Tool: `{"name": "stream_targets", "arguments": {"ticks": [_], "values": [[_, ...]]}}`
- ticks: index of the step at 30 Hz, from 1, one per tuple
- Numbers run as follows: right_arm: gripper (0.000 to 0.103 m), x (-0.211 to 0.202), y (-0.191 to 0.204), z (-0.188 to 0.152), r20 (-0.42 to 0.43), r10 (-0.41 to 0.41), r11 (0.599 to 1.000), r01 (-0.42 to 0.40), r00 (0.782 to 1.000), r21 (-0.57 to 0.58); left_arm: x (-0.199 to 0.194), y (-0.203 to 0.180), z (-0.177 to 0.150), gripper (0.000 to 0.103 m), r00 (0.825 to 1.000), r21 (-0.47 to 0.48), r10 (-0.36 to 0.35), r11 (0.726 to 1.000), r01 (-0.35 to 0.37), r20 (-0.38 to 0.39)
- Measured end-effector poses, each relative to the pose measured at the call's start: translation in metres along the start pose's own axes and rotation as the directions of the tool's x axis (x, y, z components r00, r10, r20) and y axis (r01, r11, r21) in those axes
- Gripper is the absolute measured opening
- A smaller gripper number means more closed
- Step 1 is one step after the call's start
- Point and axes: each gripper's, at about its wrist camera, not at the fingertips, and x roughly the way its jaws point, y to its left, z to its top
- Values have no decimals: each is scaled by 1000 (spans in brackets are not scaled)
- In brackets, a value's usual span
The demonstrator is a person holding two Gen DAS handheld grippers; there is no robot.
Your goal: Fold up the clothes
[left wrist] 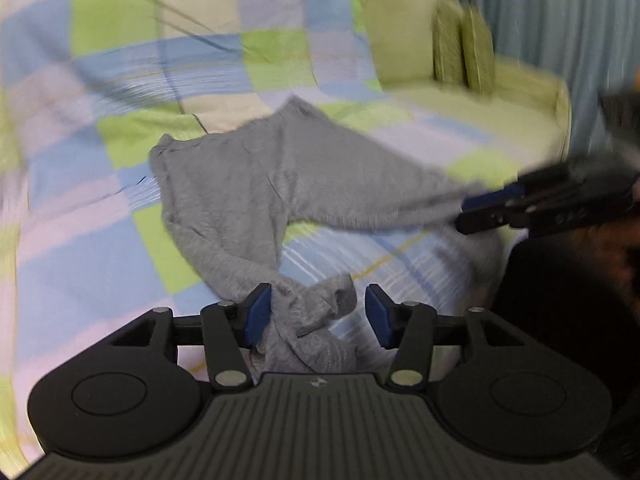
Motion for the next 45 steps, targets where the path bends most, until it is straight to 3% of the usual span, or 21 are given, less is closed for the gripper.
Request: {"name": "stream_targets", "arguments": {"ticks": [1, 3, 6, 8, 10, 14, 18, 20, 21, 23, 26, 27, 29, 31, 33, 36, 37, 38, 40, 43, 45], "values": [[28, 6, 6, -1, -8, 25, 1000, -25, 1000, -6, -5, 7, -2, 6, 1000, -55, -11, 998, 12, 20], [28, 13, 16, -3, -13, 63, 998, -63, 998, -15, -17, 24, -8, 6, 997, -174, -36, 984, 48, 70], [29, 19, 31, -5, -12, 119, 992, -119, 993, -34, -43, 58, -29, 6, 988, -364, -36, 927, 90, 152], [29, 25, 44, -4, -20, 161, 984, -162, 987, -70, -58, 81, -49, 6, 982, -475, -18, 874, 106, 186], [29, 31, 52, -3, -29, 186, 976, -188, 982, -108, -67, 94, -66, 6, 987, -540, 25, 839, 67, 161], [31, 47, 78, 4, -47, 239, 950, -244, 970, -195, -83, 108, -88, 6, 988, -602, 81, 798, 16, 134], [33, 59, 96, 10, -61, 270, 933, -276, 961, -230, -92, 107, -95, 8, 987, -588, 103, 809, -10, 125], [35, 64, 106, 13, -71, 290, 921, -299, 954, -250, -93, 99, -90, 33, 987, -543, 81, 840, 9, 142], [35, 67, 111, 13, -77, 298, 916, -308, 951, -259, -92, 96, -87, 51, 986, -526, 79, 851, 9, 144], [35, 72, 117, 12, -85, 298, 911, -310, 951, -273, -85, 84, -74, 55, 987, -442, 83, 897, -13, 140], [35, 78, 123, 10, -97, 291, 909, -306, 952, -284, -64, 78, -60, 55, 991, -379, 118, 921, -84, 66], [36, 79, 123, 10, -99, 292, 909, -308, 951, -280, -59, 79, -59, 51, 992, -385, 112, 920, -81, 59], [37, 81, 122, 11, -100, 288, 913, -305, 952, -272, -52, 90, -61, 3, 995, -450, 36, 893, 8, 89], [39, 82, 122, 12, -88, 270, 915, -284, 959, -285, -58, 97, -64, 0, 988, -503, -4, 861, 81, 152], [40, 82, 128, 14, -58, 215, 899, -220, 975, -379, -69, 103, -68, 0, 980, -534, -28, 835, 133, 199], [40, 84, 137, 15, -33, 180, 843, -171, 983, -510, -89, 113, -79, 0, 968, -568, -49, 802, 184, 245], [40, 85, 142, 15, -29, 174, 805, -159, 984, -572, -93, 116, -81, 0, 967, -577, -46, 795, 187, 249], [40, 88, 150, 13, -35, 171, 740, -152, 985, -655, -97, 119, -85, 0, 966, -585, -42, 789, 188, 254], [40, 93, 158, 11, -41, 163, 670, -141, 986, -729, -102, 125, -90, 0, 963, -605, -36, 772, 196, 265], [39, 102, 174, 6, -40, 163, 514, -120, 986, -849, -104, 136, -94, 0, 955, -639, -25, 738, 217, 296], [35, 106, 178, 6, -52, 165, 467, -124, 985, -876, -103, 141, -92, 0, 959, -642, -3, 742, 193, 285]]}}
